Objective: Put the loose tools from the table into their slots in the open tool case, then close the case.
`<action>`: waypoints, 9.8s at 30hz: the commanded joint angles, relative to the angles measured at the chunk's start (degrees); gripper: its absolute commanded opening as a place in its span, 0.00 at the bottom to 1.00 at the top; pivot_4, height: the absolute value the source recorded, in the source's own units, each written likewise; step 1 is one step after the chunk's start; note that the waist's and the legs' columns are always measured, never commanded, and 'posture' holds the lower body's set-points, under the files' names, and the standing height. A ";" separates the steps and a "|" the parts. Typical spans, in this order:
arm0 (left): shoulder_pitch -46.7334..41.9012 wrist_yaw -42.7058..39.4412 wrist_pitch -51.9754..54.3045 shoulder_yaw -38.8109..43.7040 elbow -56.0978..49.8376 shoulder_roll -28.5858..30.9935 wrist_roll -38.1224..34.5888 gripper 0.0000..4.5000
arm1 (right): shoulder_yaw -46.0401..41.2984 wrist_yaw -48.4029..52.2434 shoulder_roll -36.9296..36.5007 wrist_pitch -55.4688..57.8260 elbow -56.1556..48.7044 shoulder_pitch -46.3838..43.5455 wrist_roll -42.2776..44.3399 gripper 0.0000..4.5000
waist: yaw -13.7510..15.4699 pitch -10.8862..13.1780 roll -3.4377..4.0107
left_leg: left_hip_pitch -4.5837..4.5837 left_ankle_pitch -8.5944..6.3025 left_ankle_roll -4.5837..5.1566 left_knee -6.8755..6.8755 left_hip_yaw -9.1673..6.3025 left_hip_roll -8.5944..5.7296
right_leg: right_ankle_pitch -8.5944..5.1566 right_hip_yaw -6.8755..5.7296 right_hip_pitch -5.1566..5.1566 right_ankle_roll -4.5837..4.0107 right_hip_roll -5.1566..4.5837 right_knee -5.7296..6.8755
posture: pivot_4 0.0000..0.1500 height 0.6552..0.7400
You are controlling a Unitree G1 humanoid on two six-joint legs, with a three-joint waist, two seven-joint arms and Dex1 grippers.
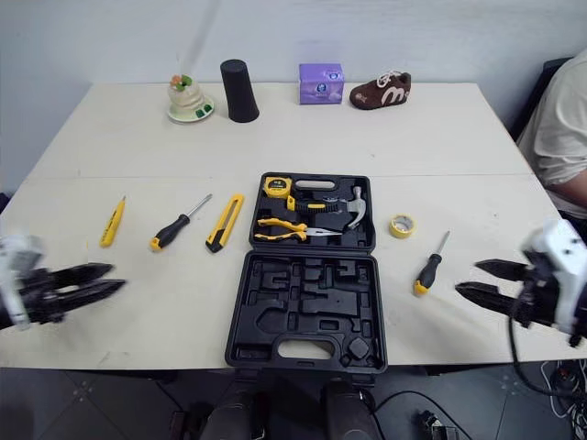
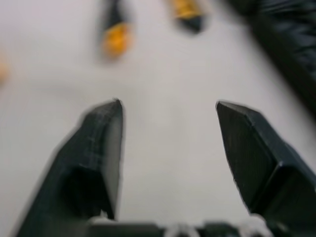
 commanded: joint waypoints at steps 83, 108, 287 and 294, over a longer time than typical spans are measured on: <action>-57.54 -3.74 -9.94 -75.93 -8.86 -18.52 29.19 0.22 | 14.73 -24.55 0.34 0.34 -23.65 -5.97 25.56 1.00 | 2.04 -0.15 -0.33 | -0.39 0.05 0.24 0.35 0.59 -0.12 | 0.47 0.79 -0.06 0.82 0.12 -0.66 | 1.00 0.89; -49.97 -7.05 -16.25 -56.74 -0.36 -23.46 13.73 0.93 | 14.85 -24.07 0.42 -0.61 -22.66 -4.91 24.44 1.00 | 1.92 -0.20 -0.25 | -0.37 0.08 0.30 0.39 0.55 -0.05 | 0.49 0.76 -0.04 0.87 0.10 -0.57 | 1.00 0.89; -41.67 -4.33 -4.28 -47.71 -29.26 -9.87 -16.60 0.99 | 11.45 -73.09 36.81 43.84 -24.13 -22.65 6.85 1.00 | 0.57 -1.41 0.30 | 0.02 -0.72 -0.10 -0.62 1.15 -0.09 | 0.05 0.81 0.04 0.78 0.24 -1.66 | 1.00 0.89; -43.71 -5.67 -6.72 -49.55 -24.84 -12.98 -14.31 1.00 | 12.29 -72.12 40.06 43.47 -18.75 -24.35 2.64 0.95 | 0.06 -1.38 0.31 | 0.22 -0.55 -0.10 -0.48 1.50 -0.08 | 0.06 0.98 -0.06 0.82 0.29 -1.18 | 1.00 0.89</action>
